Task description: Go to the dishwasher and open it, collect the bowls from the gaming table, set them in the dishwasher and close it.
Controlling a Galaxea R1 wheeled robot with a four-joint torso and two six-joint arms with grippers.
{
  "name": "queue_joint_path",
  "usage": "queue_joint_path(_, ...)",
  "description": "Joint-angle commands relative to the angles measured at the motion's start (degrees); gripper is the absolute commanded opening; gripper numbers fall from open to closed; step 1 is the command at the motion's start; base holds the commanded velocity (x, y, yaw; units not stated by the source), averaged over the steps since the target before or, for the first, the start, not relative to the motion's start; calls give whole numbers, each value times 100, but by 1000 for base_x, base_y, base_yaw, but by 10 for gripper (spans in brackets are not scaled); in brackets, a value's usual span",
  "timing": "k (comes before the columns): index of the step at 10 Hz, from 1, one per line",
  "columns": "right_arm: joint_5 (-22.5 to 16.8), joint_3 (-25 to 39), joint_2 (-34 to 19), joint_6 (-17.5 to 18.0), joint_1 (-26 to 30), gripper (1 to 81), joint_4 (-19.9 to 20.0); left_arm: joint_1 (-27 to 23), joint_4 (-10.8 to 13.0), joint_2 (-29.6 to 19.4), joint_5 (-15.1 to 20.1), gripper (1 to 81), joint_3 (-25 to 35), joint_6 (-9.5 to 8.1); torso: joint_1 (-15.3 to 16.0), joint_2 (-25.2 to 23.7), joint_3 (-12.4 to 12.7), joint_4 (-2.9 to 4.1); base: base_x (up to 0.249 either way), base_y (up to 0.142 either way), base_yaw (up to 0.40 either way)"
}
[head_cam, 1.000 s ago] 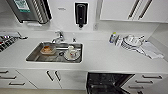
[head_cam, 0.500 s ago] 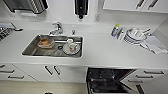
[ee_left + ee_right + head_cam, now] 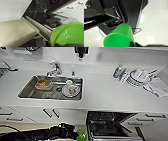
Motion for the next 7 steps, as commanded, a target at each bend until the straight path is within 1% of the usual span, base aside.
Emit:
queue_joint_path(1,-353,39,-67,23,-73,10,-30,-1426,-230,933,783,10,564,-680,0,0,6,0,0,0,0)
queue_joint_path(3,-353,75,-67,23,-72,10,-30,-1681,-256,1625,784,10,117,-794,2,5,2,0,0,0,0)
queue_joint_path(4,-353,83,-67,23,-72,10,-30,-1743,-239,1967,774,10,-146,-803,2,5,0,0,0,0,0)
queue_joint_path(5,-353,101,-67,23,-72,10,-13,-1804,-168,2208,739,10,-351,-873,2,5,0,0,0,0,0)
queue_joint_path(6,-344,110,-67,23,-72,10,-30,-1865,60,2506,634,10,-605,-1014,2,5,0,0,0,0,0)
queue_joint_path(7,-327,110,-67,23,-90,10,-30,-1910,496,2716,416,10,-815,-1310,2,5,0,0,0,0,0)
